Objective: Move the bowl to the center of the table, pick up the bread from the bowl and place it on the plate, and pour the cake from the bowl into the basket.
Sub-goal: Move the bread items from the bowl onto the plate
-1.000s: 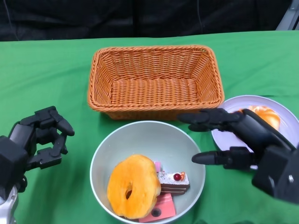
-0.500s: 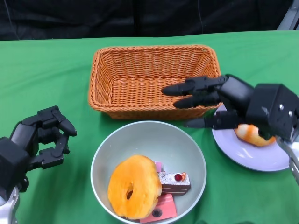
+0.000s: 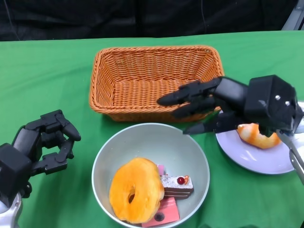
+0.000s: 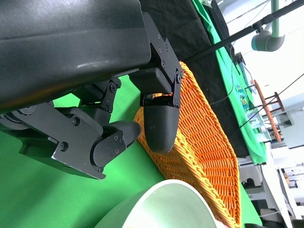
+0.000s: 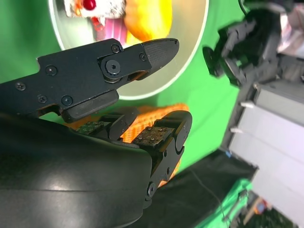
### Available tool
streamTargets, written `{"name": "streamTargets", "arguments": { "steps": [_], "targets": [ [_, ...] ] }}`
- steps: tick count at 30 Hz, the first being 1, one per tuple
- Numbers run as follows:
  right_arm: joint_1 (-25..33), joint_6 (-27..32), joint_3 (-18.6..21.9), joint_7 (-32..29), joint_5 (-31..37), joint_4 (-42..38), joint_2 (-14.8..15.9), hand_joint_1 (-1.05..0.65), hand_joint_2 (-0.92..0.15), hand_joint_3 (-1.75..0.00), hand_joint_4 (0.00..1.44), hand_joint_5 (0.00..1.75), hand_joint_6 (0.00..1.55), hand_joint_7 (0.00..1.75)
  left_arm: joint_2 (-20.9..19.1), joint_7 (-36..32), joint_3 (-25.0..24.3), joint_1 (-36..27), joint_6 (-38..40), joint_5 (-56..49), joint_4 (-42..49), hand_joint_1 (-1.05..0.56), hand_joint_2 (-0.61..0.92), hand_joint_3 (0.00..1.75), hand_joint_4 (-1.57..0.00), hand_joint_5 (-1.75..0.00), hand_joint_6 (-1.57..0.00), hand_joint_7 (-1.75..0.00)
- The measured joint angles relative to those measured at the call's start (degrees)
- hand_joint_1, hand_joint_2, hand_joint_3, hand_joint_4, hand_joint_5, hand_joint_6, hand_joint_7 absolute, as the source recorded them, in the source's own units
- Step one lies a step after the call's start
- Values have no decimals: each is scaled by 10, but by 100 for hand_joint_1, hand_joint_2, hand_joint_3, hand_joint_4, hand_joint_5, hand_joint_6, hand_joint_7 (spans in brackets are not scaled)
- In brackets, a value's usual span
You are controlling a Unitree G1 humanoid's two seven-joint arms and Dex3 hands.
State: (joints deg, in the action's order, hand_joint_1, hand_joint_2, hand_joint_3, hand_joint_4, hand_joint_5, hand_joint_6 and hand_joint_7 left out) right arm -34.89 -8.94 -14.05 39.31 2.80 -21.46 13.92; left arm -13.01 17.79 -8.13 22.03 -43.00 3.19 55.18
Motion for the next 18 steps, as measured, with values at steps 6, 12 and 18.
{"name": "streamTargets", "arguments": {
  "steps": [6,12,18],
  "targets": [
    [-10,3,-25,23,24,-1,1,-79,-92,-5,61,4,56,0,1,0,2,0,0,0,0,-4,68,94,-74,-168,-73,-138],
    [-12,-5,-47,33,54,-1,3,-82,-92,-5,62,3,55,0,1,0,6,-2,0,0,-13,-4,69,93,-74,-166,-73,-137],
    [-13,-48,-58,26,76,-9,3,-85,-92,-5,61,2,51,0,1,0,7,-4,0,0,-21,-6,68,93,-73,-165,-74,-136]
  ]
}}
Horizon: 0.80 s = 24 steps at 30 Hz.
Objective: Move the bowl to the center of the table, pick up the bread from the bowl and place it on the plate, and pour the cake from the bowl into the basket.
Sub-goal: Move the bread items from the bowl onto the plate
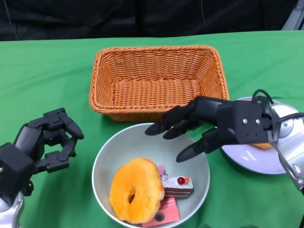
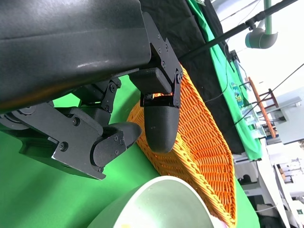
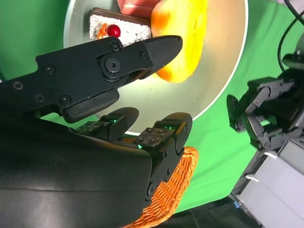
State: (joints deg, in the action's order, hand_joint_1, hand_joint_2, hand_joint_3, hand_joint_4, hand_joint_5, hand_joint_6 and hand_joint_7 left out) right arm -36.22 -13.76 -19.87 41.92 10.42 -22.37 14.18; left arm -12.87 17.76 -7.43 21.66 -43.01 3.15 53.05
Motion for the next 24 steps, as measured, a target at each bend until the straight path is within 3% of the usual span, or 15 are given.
{"name": "streamTargets", "arguments": {
  "steps": [9,14,19,24],
  "targets": [
    [0,-53,-2,-22,6,-6,-7,-89,-92,-7,55,0,47,0,0,6,0,-8,4,5,-8,-5,70,91,-71,-171,-73,-138],
    [8,-91,-6,-37,8,-8,-9,-88,-92,-5,48,0,44,0,0,7,0,-8,12,5,-14,-8,80,71,-70,-174,-75,-136],
    [12,-111,-13,-40,15,-6,-9,-88,-92,-5,44,0,42,0,1,5,1,-9,15,-2,-17,-6,78,72,-73,-175,-74,-144],
    [12,-135,-29,-43,31,-6,-9,-90,-92,-5,45,0,43,1,9,10,0,-10,20,17,-22,-1,75,70,-77,-175,-68,-163]
  ]
}}
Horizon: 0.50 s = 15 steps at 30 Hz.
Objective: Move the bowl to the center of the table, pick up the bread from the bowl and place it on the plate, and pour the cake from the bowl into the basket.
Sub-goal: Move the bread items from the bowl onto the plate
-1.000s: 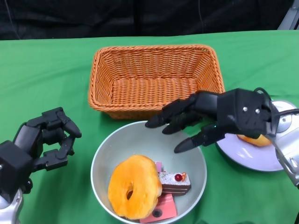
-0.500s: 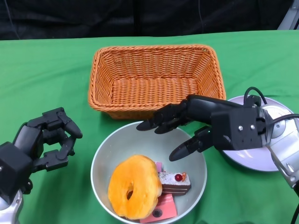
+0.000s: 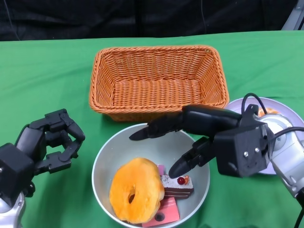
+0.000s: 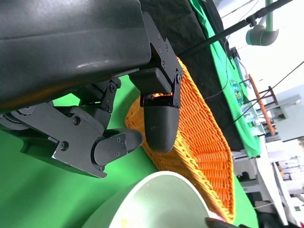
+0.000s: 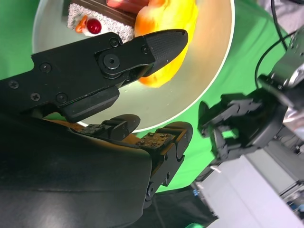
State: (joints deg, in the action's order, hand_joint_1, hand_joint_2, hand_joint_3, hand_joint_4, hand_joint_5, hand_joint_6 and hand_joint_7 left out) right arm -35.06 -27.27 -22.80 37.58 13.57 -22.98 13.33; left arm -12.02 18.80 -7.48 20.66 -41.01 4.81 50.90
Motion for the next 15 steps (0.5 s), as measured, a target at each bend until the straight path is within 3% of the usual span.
{"name": "streamTargets", "arguments": {
  "steps": [3,4,15],
  "targets": [
    [0,-10,-4,-7,6,-1,0,-92,-92,-6,44,0,44,1,1,3,0,-2,4,2,-3,-7,89,34,-79,-175,-63,-172],
    [0,-18,-5,-10,8,-4,0,-92,-92,-6,44,0,44,1,1,3,1,-3,4,1,-3,-8,90,31,-80,-175,-62,-174],
    [-5,-96,-23,-51,49,-54,-5,-91,-92,-5,44,0,48,2,1,-2,4,-13,11,-7,-21,-8,92,37,-78,-175,-55,-175]
  ]
}}
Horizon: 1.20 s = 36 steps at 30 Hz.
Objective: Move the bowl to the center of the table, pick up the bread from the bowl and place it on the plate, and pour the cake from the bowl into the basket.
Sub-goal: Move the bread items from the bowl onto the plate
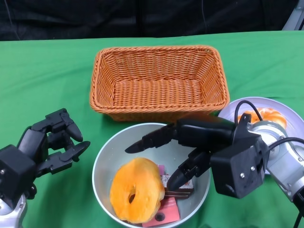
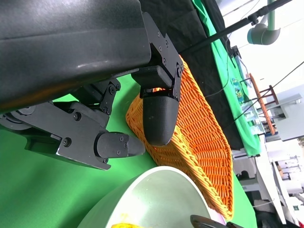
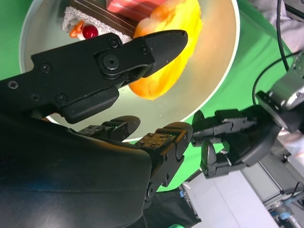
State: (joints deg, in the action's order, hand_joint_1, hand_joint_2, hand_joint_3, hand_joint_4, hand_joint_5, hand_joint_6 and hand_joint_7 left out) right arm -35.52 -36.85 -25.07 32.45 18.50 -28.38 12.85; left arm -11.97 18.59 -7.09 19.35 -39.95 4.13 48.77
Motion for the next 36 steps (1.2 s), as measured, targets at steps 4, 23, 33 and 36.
{"name": "streamTargets", "arguments": {
  "steps": [4,23,33,36],
  "targets": [
    [-5,-25,-2,-21,23,-16,0,-91,-92,-3,44,0,50,1,0,0,0,-1,-8,1,0,-8,92,39,-78,-175,-55,-174],
    [-55,-135,-31,-152,142,-89,6,-89,-92,-1,34,0,51,0,-2,2,-3,-14,18,12,-20,-13,92,23,-75,-175,-62,-169],
    [-56,-163,-48,-164,146,-112,-9,-88,-90,0,39,2,50,0,1,28,-5,-19,34,36,-39,-12,89,6,-84,-175,-66,-169],
    [-57,-173,-51,-166,151,-120,-11,-88,-91,0,38,2,51,0,1,27,-5,-19,35,33,-41,-9,91,8,-86,-175,-63,-167]
  ]
}}
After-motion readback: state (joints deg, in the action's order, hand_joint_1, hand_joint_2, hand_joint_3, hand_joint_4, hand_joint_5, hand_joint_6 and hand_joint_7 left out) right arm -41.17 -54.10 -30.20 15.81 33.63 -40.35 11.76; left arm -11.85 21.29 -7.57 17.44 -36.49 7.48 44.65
